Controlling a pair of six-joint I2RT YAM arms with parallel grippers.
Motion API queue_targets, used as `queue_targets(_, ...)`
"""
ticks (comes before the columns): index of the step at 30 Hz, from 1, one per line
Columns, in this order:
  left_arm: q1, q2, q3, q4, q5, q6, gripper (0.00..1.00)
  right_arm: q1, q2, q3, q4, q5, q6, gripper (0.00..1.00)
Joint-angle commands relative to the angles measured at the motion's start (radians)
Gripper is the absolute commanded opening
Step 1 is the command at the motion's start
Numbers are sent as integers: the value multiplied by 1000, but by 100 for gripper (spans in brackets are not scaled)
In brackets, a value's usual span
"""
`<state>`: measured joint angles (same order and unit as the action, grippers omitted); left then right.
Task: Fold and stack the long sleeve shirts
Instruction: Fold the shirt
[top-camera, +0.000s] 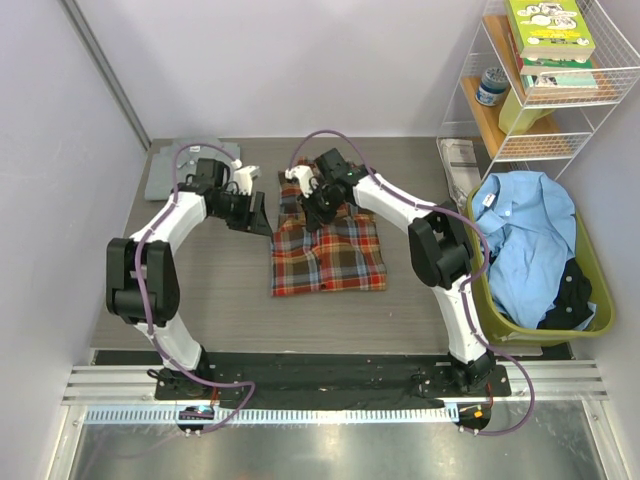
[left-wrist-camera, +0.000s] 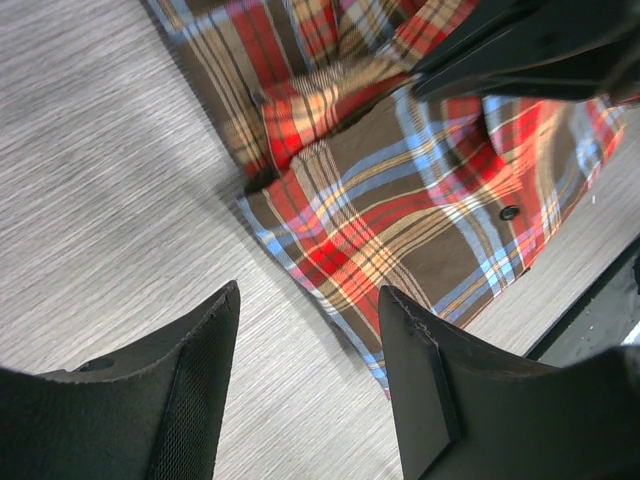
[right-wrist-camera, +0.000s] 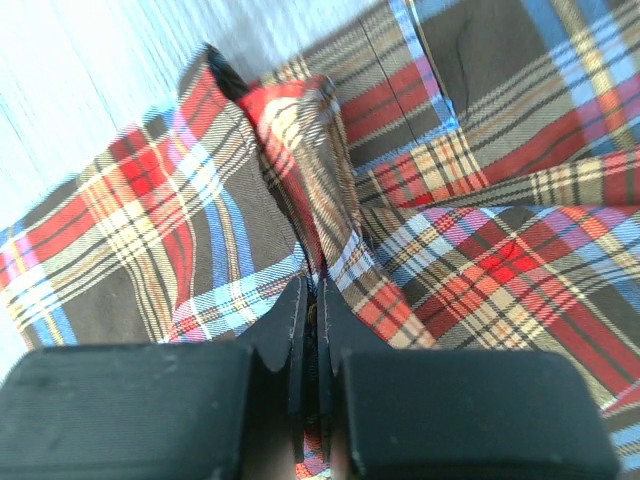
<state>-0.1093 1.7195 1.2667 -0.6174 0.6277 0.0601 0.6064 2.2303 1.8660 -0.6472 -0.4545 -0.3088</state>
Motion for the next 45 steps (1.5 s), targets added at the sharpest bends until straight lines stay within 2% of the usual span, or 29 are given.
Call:
queue_targets(1, 0, 35, 34, 19, -13, 12, 59, -8, -67, 68, 21, 23, 16, 6)
queue_targets(5, 0, 69, 59, 18, -14, 21, 59, -14, -67, 48, 11, 36, 8, 14)
queue_targets(8, 0, 83, 68, 18, -14, 29, 59, -16, -57, 45, -8, 42, -1, 15)
queue_targets(12, 0, 92, 71, 16, -19, 32, 59, -16, -52, 58, -12, 42, 8, 26)
queue_targets(14, 0, 92, 66, 18, -14, 32, 59, -16, -47, 74, -12, 42, 17, 36)
queue_targets(15, 0, 91, 66, 18, -19, 30, 59, -17, -46, 93, -11, 42, 19, 38)
queue_targets(17, 0, 88, 63, 19, -22, 32, 59, -16, -44, 110, -11, 39, 17, 38)
queue_targets(20, 0, 83, 63, 16, -20, 30, 59, -16, -43, 125, -16, 22, 13, 32)
queue_targets(31, 0, 95, 72, 16, -11, 30, 60, -13, 32, 160, -104, 54, -49, 32)
queue_targets(45, 0, 107, 62, 21, -5, 30, 60, 24, 72, 188, -118, 42, -85, 29)
